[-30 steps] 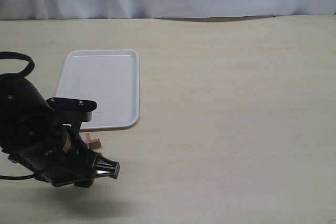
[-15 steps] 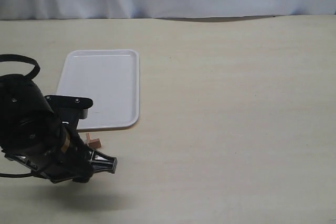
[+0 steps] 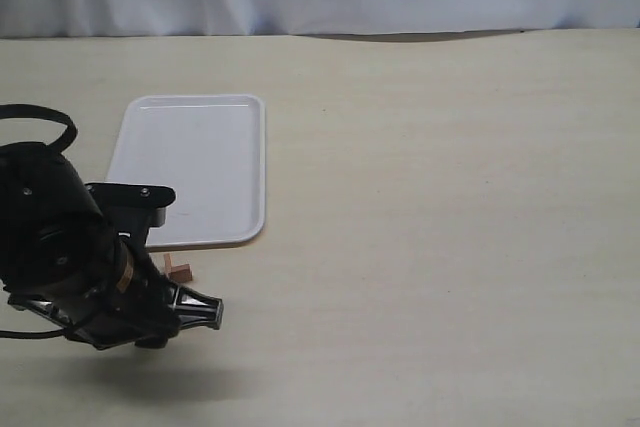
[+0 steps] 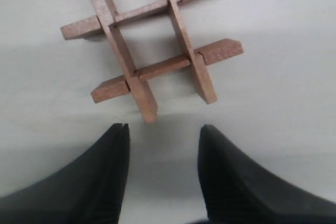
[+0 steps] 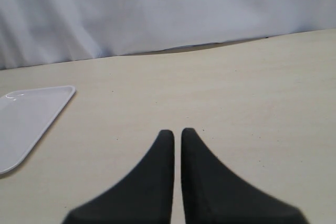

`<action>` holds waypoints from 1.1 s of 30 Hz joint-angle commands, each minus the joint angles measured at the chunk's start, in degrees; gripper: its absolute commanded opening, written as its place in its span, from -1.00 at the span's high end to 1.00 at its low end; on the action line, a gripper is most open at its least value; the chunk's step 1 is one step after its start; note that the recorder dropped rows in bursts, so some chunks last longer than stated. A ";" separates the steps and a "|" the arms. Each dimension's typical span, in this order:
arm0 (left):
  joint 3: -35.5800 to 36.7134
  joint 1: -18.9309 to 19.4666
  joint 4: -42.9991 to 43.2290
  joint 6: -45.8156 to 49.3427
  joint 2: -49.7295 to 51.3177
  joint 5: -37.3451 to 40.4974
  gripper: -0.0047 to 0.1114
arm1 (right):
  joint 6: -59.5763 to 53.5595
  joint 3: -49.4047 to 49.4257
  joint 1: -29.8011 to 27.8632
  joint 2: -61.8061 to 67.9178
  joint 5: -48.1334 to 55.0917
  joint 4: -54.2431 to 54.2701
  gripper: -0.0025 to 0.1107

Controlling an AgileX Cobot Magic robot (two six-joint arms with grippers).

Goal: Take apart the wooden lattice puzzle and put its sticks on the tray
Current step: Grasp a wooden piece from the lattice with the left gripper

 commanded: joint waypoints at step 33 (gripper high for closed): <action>3.38 0.11 6.23 -8.48 3.50 -9.81 0.70 | 0.15 0.13 0.12 -0.22 0.32 -0.21 0.88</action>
